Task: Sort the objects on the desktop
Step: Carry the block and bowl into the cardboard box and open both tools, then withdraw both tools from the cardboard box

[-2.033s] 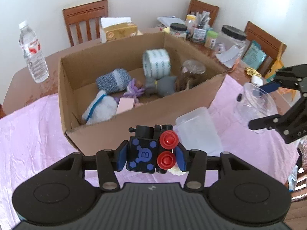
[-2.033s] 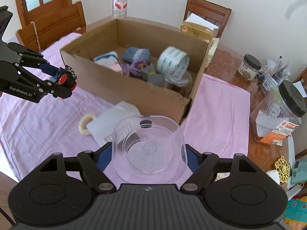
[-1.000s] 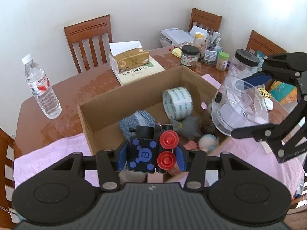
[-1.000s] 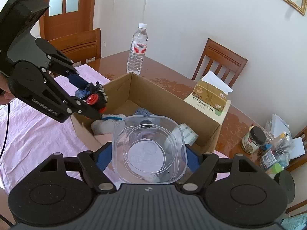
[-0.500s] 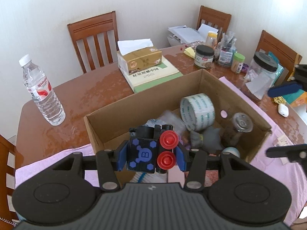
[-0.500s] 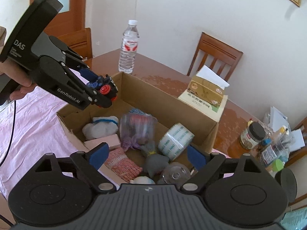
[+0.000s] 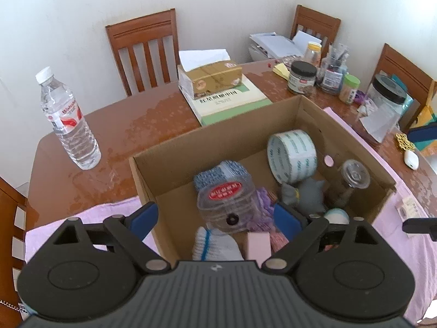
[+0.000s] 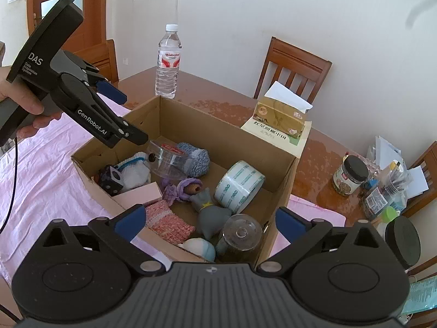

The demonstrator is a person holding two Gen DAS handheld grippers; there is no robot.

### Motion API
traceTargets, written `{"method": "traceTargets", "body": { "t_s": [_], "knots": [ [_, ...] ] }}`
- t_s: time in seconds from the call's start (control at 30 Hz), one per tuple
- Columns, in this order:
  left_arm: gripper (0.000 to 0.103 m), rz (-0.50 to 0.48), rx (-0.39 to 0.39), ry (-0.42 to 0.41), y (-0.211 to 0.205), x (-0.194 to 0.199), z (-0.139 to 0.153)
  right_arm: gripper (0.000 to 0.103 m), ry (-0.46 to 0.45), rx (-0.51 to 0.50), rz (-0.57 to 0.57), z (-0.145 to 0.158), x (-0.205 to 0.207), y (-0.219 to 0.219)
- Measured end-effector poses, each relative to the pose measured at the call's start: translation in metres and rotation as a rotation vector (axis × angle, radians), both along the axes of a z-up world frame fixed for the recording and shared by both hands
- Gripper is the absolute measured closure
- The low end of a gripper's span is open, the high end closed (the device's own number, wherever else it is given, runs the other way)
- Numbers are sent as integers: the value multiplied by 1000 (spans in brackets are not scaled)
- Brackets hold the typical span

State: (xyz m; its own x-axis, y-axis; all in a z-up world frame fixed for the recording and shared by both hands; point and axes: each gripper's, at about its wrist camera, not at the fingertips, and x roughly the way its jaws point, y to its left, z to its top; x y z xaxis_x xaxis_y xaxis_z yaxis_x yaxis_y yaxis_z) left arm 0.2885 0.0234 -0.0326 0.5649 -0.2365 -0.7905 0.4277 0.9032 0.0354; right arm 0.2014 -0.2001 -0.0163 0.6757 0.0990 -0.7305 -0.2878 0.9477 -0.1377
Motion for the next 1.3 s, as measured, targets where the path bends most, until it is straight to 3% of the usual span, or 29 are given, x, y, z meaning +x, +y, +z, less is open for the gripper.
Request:
{"method": "traceTargets", "body": {
  "t_s": [0.6,0.9,1.3],
  "knots": [
    [10,-46,-13,-12,-13,-46,16,0,-9,16,-14,-1,-32,4],
    [9,-92,-74,-27,-25,-80,23,0,9,42,-33,-8,-55,-1],
    [6,-106,-136,18,-51,-119,2,0,42,87,-92,-24,-89,-15]
  ]
}}
